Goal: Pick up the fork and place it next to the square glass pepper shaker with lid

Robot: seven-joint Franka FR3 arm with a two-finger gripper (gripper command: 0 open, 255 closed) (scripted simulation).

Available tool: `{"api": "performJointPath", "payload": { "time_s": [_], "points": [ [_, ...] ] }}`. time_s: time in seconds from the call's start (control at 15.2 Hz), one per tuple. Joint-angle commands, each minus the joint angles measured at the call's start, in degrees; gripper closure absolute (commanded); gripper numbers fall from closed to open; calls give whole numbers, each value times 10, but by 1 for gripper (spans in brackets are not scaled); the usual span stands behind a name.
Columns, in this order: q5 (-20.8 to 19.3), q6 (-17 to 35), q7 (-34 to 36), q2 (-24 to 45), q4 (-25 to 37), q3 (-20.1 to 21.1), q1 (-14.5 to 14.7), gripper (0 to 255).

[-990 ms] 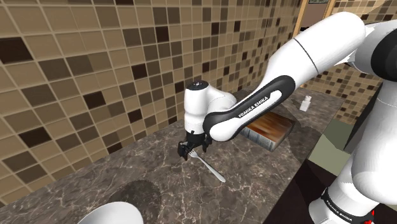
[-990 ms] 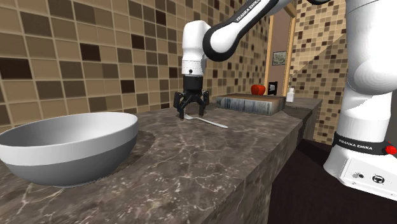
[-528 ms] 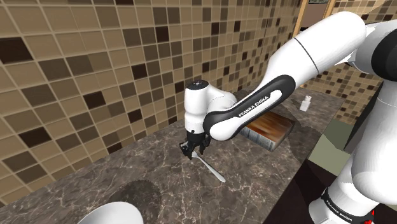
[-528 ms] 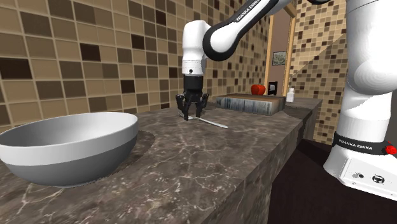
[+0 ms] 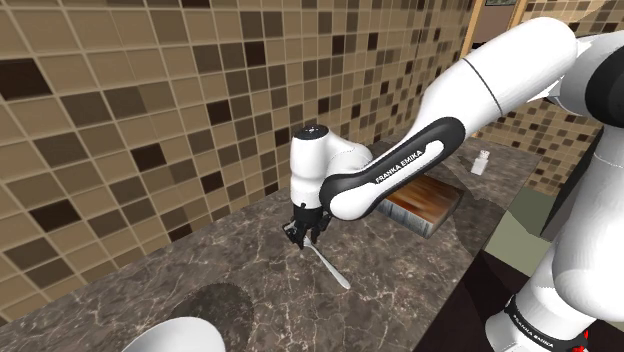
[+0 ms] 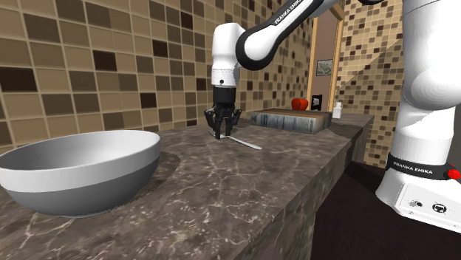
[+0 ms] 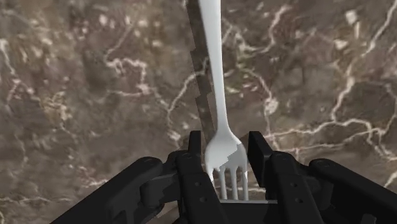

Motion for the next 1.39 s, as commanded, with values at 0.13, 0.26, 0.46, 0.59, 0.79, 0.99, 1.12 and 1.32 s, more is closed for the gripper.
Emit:
{"api": "performJointPath", "payload": {
  "time_s": [0.13,0.26,0.46,0.59,0.79,0.99,1.12,1.32],
  "points": [
    [13,-18,-9,-10,7,5,0,255],
    [21,-32,-15,-20,12,7,-2,255],
    [33,-52,-23,-34,21,9,-4,255],
    [40,-67,-29,-43,28,9,-5,255],
    [49,-88,-36,-55,39,10,-6,255],
    [57,-109,-42,-67,51,11,-7,255],
    [62,-124,-46,-73,60,11,-8,255],
    [69,-146,-51,-83,74,11,-8,255]
  ]
}}
